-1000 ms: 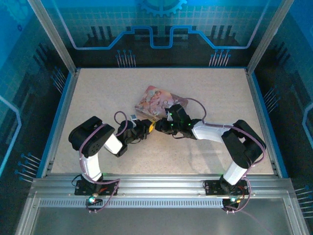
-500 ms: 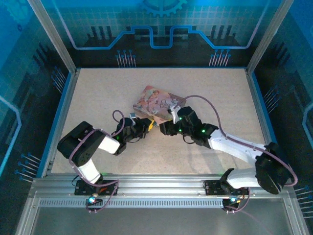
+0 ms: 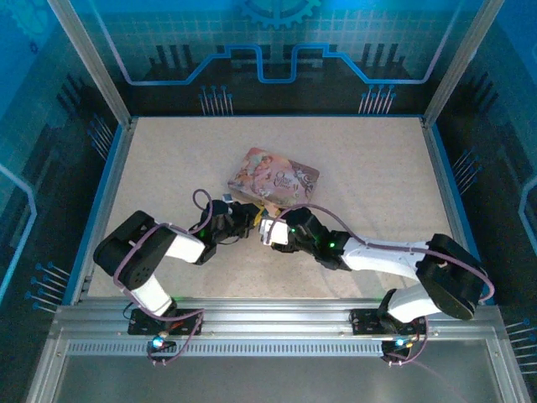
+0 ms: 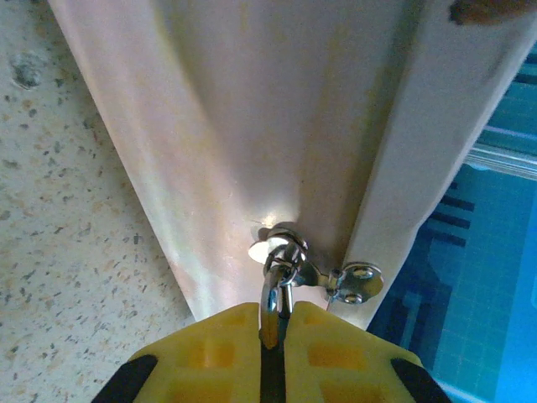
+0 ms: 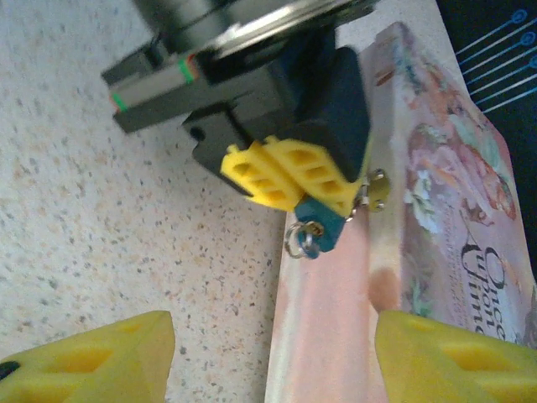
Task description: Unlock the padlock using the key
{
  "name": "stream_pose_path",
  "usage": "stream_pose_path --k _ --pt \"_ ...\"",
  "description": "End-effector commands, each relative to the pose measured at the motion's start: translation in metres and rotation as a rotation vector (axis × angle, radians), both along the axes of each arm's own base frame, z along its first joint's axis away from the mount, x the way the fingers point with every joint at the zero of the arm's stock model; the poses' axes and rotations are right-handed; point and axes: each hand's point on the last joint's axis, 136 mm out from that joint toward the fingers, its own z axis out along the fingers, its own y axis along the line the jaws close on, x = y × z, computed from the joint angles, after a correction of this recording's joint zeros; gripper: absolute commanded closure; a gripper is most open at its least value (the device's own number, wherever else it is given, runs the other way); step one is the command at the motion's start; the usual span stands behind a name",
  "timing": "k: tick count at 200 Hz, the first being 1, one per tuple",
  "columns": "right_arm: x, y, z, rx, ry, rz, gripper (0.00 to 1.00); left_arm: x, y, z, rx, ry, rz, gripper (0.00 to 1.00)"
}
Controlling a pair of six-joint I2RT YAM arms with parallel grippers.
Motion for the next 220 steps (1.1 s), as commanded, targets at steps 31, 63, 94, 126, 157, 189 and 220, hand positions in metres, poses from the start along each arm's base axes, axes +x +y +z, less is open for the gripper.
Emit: stream_pose_path --k 31,63,94,126,157,189,220 --pt "0.019 0.021 0.009 -0.021 -0.148 0.041 0.45 0.007 -0.006 0.032 -0.033 -0.075 -0.02 0.97" --pt "0.03 0.023 0.005 -0.015 -0.155 0.007 0.57 0.007 -0.007 0.035 -0.034 -0.08 -0.022 0.97" --pt "0.036 0.025 0.002 -0.017 -0.15 0.0 0.63 0.007 -0.007 0.033 -0.03 -0.075 -0.024 0.97" --pt "0.039 0.028 -0.002 -0.021 -0.144 0.001 0.7 0.007 -0.007 0.034 -0.03 -0.077 -0.026 0.97" --pt "0.042 0.026 -0.006 -0.022 -0.136 -0.01 0.74 0.007 -0.007 0.033 -0.032 -0.073 -0.025 0.97" --pt "0.044 0.024 -0.008 -0.019 -0.128 -0.023 0.78 0.008 -0.007 0.034 -0.033 -0.075 -0.024 0.97" --pt "0.046 0.025 -0.011 -0.018 -0.123 -0.031 0.83 0.008 -0.008 0.035 -0.036 -0.076 -0.026 0.97"
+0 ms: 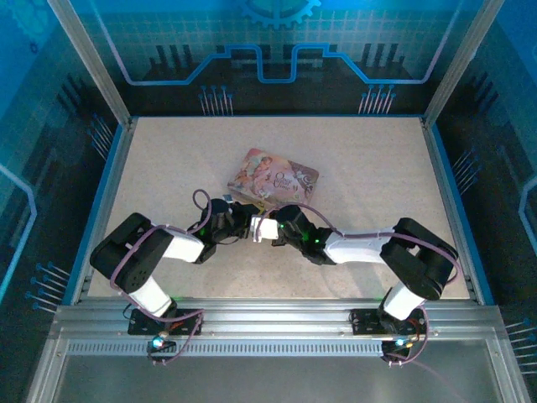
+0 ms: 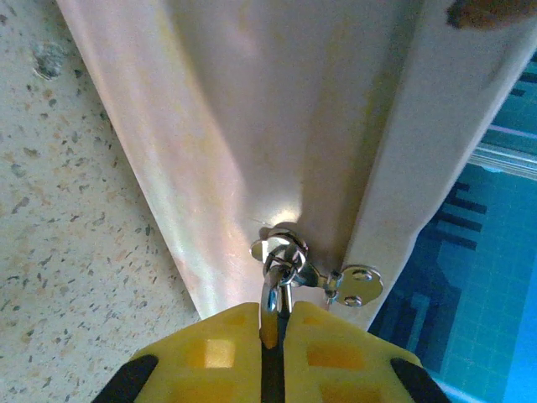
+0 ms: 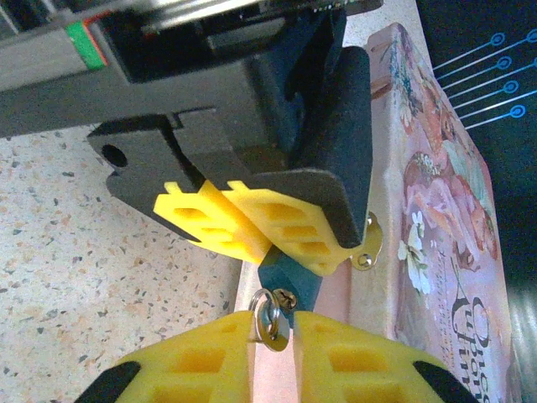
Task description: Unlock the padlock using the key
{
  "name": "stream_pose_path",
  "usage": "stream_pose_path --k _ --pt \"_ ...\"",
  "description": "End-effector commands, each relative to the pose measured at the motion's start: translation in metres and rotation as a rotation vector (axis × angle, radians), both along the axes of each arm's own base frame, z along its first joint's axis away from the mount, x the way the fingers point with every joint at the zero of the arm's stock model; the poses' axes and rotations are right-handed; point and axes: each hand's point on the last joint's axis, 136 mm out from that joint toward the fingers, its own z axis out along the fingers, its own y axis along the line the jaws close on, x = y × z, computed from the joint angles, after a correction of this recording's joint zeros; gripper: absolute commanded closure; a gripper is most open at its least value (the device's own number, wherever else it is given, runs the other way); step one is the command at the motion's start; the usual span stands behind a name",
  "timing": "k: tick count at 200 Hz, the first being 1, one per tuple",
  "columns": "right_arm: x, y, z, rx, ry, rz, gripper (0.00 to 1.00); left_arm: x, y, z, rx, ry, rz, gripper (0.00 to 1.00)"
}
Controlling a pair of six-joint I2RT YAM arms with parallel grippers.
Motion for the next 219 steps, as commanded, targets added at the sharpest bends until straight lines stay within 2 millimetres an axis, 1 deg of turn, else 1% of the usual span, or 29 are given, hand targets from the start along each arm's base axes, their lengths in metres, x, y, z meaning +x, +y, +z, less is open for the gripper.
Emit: stream_pose_path --k 1,56,73,86,91,128,130,137,147,149,152,177,188,197,208,219 --pt "0.011 0.005 0.006 0.035 -0.014 -0.029 0.83 0.011 -0.008 0.037 -0.052 -0.107 -0.019 0.97" --pt "0.018 0.005 0.004 0.052 -0.009 -0.081 0.89 0.011 -0.009 0.037 -0.056 -0.104 -0.023 0.97" --pt "0.02 0.005 0.008 0.08 0.006 -0.106 0.93 0.011 -0.008 0.037 -0.056 -0.104 -0.022 0.97" --pt "0.021 0.005 0.013 0.116 0.028 -0.137 0.98 0.011 -0.008 0.037 -0.056 -0.106 -0.02 0.97" --pt "0.02 0.005 0.015 0.13 0.041 -0.148 1.0 0.011 -0.008 0.036 -0.055 -0.105 -0.02 0.97" --pt "0.022 0.003 0.021 0.263 0.182 -0.293 1.0 0.011 -0.008 0.038 -0.057 -0.11 -0.018 0.97" --pt "0.02 0.001 0.018 0.253 0.2 -0.305 1.0 0.011 -0.008 0.038 -0.057 -0.109 -0.018 0.97" --pt "0.019 0.0 0.016 0.275 0.241 -0.341 1.0 0.011 -0.008 0.038 -0.055 -0.109 -0.018 0.97" --pt "0.015 -0.003 0.007 0.297 0.301 -0.385 1.0 0.011 -0.008 0.036 -0.053 -0.105 -0.017 0.97" --pt "0.019 0.002 0.016 0.323 0.3 -0.389 1.0 0.011 -0.008 0.037 -0.053 -0.107 -0.018 0.97" --pt "0.019 0.003 0.017 0.336 0.313 -0.401 1.0 0.012 -0.008 0.037 -0.052 -0.106 -0.015 0.97" --pt "0.017 0.003 0.01 0.397 0.415 -0.471 1.0 0.012 -0.008 0.036 -0.044 -0.109 -0.018 0.96" --pt "0.017 0.002 0.006 0.399 0.434 -0.485 1.0 0.011 -0.007 0.034 -0.034 -0.108 -0.02 0.92" --pt "0.017 0.0 0.001 0.382 0.437 -0.496 1.0 0.011 -0.006 0.033 -0.019 -0.115 -0.017 0.83" --pt "0.016 -0.004 -0.008 0.359 0.448 -0.508 1.0 0.011 -0.004 0.032 0.013 -0.122 -0.025 0.76" --pt "0.016 -0.008 -0.017 0.345 0.472 -0.515 1.0 0.009 0.0 0.029 0.059 -0.128 -0.034 0.67"
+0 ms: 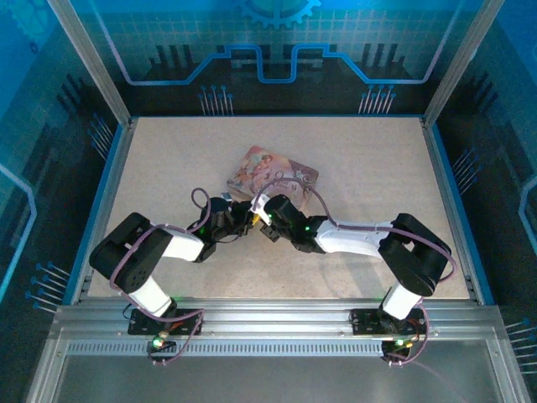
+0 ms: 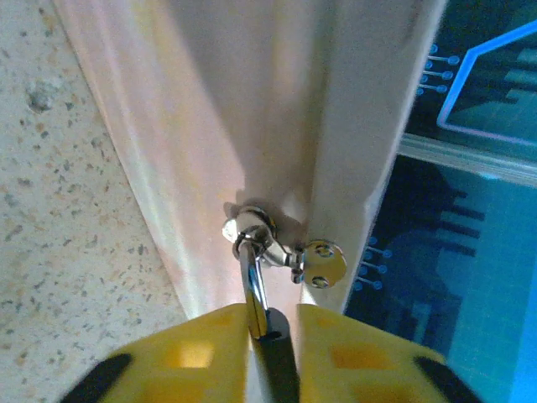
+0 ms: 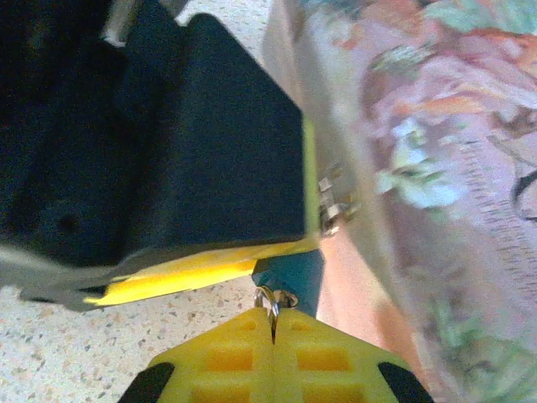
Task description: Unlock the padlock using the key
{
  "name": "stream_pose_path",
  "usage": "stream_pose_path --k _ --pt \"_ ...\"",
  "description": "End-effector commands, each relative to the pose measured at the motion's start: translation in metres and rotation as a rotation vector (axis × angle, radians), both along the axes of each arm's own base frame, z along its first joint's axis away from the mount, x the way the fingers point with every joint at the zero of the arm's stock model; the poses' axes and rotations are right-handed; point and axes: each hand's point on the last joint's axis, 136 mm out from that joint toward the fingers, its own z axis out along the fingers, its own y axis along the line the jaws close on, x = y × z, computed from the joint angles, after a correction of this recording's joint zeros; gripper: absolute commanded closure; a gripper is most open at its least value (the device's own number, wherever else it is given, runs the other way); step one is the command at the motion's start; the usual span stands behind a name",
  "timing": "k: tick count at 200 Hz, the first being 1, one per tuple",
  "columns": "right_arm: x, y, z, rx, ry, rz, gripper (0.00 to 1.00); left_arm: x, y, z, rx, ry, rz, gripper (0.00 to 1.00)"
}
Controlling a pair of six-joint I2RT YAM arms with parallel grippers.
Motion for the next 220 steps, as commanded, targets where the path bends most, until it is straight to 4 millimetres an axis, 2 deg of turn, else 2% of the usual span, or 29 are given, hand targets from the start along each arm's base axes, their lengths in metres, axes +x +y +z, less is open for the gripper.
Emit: stream_pose_path --k 1,20,30,34,56,75,102,119,133,166,181,200,220 --pt "0.006 -0.013 -0.018 0.002 0.082 -0.079 1.0 0.003 -0.004 0.027 0.042 -0.109 -0.052 0.66" --pt "0.004 -0.017 -0.03 0.017 0.113 -0.076 1.0 -0.001 0.01 0.021 0.112 -0.101 -0.045 0.52" --pt "0.005 -0.015 -0.028 0.042 0.113 -0.072 1.0 -0.004 0.019 0.021 0.135 -0.096 -0.035 0.46" --pt "0.0 -0.021 -0.037 0.028 0.13 -0.071 1.0 -0.004 0.023 0.022 0.145 -0.096 -0.031 0.45" --pt "-0.003 -0.022 -0.04 0.049 0.143 -0.064 1.0 -0.013 0.045 0.024 0.228 -0.079 -0.022 0.36" --pt "-0.006 -0.022 -0.039 0.076 0.154 -0.056 1.0 -0.018 0.068 0.033 0.329 -0.07 -0.013 0.26" --pt "-0.01 -0.024 -0.041 0.104 0.181 -0.064 1.0 -0.005 0.104 0.056 0.462 -0.095 -0.026 0.19" --pt "-0.012 -0.027 -0.043 0.13 0.198 -0.075 1.0 0.014 0.115 0.069 0.513 -0.126 -0.067 0.15" --pt "-0.012 -0.03 -0.043 0.169 0.214 -0.089 1.0 0.032 0.116 0.073 0.556 -0.142 -0.134 0.1" --pt "-0.015 -0.037 -0.043 0.232 0.257 -0.108 1.0 0.08 0.115 0.065 0.644 -0.153 -0.26 0.08" --pt "-0.017 -0.038 -0.044 0.243 0.273 -0.105 1.0 0.1 0.103 0.062 0.629 -0.166 -0.339 0.08" --pt "-0.017 -0.041 -0.044 0.256 0.28 -0.112 1.0 0.113 0.083 0.048 0.571 -0.143 -0.447 0.08" --pt "-0.018 -0.045 -0.044 0.269 0.294 -0.122 1.0 0.122 0.079 0.033 0.599 -0.123 -0.47 0.08"
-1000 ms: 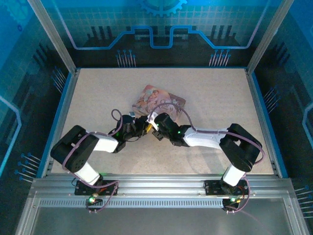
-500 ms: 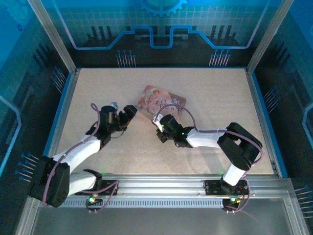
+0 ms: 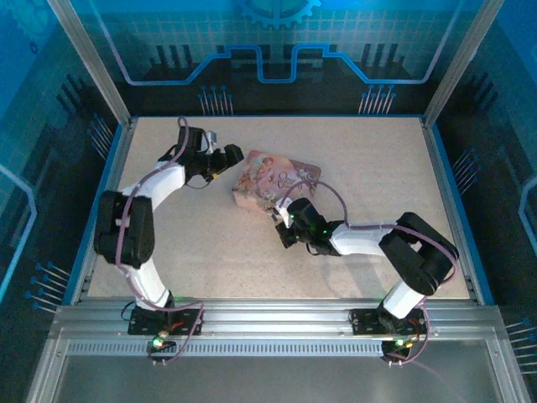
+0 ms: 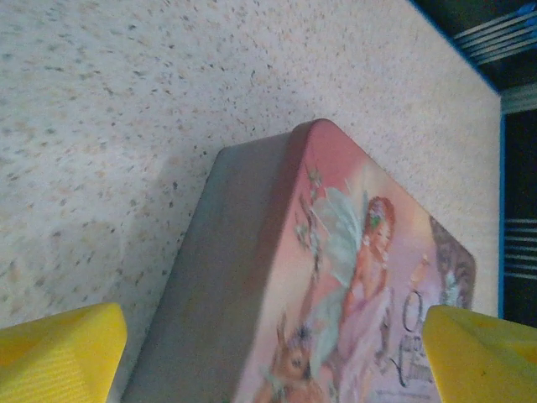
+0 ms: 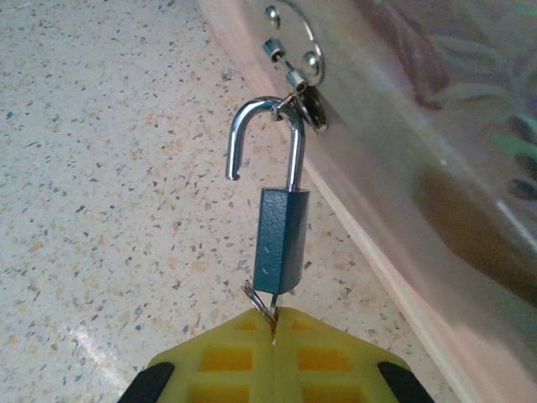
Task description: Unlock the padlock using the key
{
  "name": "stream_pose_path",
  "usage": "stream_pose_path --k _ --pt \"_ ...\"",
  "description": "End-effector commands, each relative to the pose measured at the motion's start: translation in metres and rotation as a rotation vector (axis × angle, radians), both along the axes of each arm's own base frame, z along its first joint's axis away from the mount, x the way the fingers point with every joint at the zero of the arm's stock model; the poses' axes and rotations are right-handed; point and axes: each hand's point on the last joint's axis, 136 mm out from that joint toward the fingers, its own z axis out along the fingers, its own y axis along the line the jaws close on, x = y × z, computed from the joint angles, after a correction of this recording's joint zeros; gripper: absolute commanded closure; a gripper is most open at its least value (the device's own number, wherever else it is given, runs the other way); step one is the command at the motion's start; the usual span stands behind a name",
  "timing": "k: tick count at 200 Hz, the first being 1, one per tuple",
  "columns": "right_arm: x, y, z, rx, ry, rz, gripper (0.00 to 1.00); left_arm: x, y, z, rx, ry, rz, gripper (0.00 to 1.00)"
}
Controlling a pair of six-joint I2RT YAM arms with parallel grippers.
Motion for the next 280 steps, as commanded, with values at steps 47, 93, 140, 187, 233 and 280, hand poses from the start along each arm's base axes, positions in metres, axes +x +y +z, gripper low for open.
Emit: stream_pose_path --k 47,93,140,187,233,280 --pt "-0.005 -0.004 0.003 0.065 0.063 -0.007 1.0 0.003 -0.035 -0.036 -0.039 0.096 -0.194 0.08" --pt "-0.007 -0.01 0.005 0.124 0.132 -0.022 1.0 -0.003 -0.029 -0.057 -0.003 0.122 -0.176 0.11" --pt "-0.019 -0.018 0.006 0.213 0.27 -0.042 1.0 -0.027 -0.012 -0.08 0.028 0.159 -0.099 0.19" --pt "-0.037 -0.025 -0.006 0.225 0.381 -0.068 1.0 -0.065 -0.001 -0.088 0.007 0.172 0.005 0.23" --pt "-0.054 -0.037 -0.015 0.272 0.465 -0.101 1.0 -0.106 -0.004 -0.09 -0.023 0.189 0.103 0.25" --pt "-0.071 -0.05 -0.022 0.344 0.598 -0.147 1.0 -0.132 -0.004 -0.091 -0.015 0.193 0.195 0.27"
